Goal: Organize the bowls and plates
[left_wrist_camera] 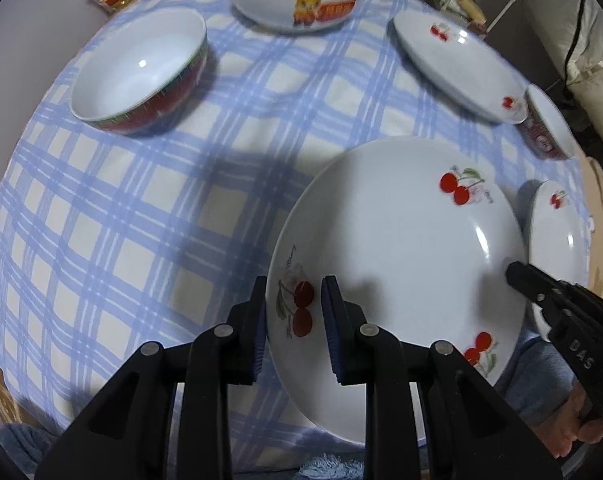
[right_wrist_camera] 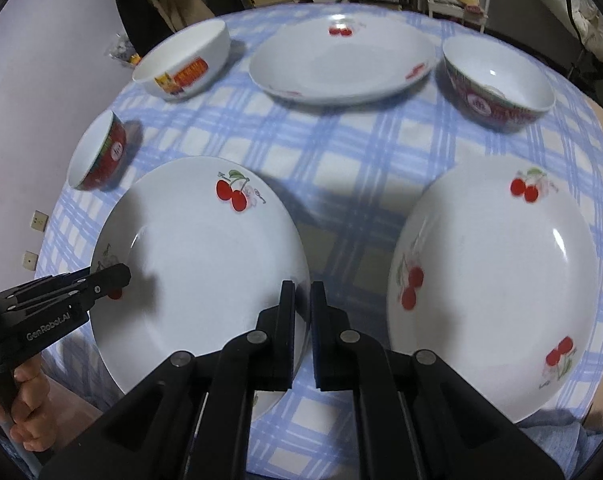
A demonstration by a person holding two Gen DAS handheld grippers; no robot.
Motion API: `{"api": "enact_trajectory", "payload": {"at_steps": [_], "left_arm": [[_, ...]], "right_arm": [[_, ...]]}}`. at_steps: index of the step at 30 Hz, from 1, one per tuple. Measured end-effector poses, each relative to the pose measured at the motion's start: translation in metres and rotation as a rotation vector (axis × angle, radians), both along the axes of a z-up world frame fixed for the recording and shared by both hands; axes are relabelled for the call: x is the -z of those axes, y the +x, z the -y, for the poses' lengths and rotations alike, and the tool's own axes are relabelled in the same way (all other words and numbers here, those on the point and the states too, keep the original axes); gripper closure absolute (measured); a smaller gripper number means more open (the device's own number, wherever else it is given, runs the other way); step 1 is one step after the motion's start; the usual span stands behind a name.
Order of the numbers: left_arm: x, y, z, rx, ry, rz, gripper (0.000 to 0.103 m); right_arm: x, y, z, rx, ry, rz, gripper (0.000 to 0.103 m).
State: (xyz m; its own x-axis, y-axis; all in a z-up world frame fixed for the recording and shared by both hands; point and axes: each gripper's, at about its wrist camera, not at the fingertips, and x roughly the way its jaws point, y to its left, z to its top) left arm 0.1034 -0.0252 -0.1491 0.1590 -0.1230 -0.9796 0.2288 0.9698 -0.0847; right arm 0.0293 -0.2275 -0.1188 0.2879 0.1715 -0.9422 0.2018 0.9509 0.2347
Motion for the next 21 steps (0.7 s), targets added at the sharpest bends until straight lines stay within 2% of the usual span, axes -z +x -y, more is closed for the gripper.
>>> {"api": "enact_trajectory", "payload": {"at_steps": [5,16,21], "left_arm": [[0.019,0.006,0.006,0.006,0.016,-0.056,0.078],[0.024,0.010,0.003,0.008,-0.004,-0.063,0.076],[0.023,0.008,0.002,0.026,0.020,-0.043,0.076]], "right_arm": [[0.011,0.007,-0.002,0.007,-0.059,-0.024,0.094],[0.010,0.006,-0.003,0.008,-0.102,-0.018,0.094],[0.012,0.008,0.001,0.023,-0.078,-0.031,0.094]]}}
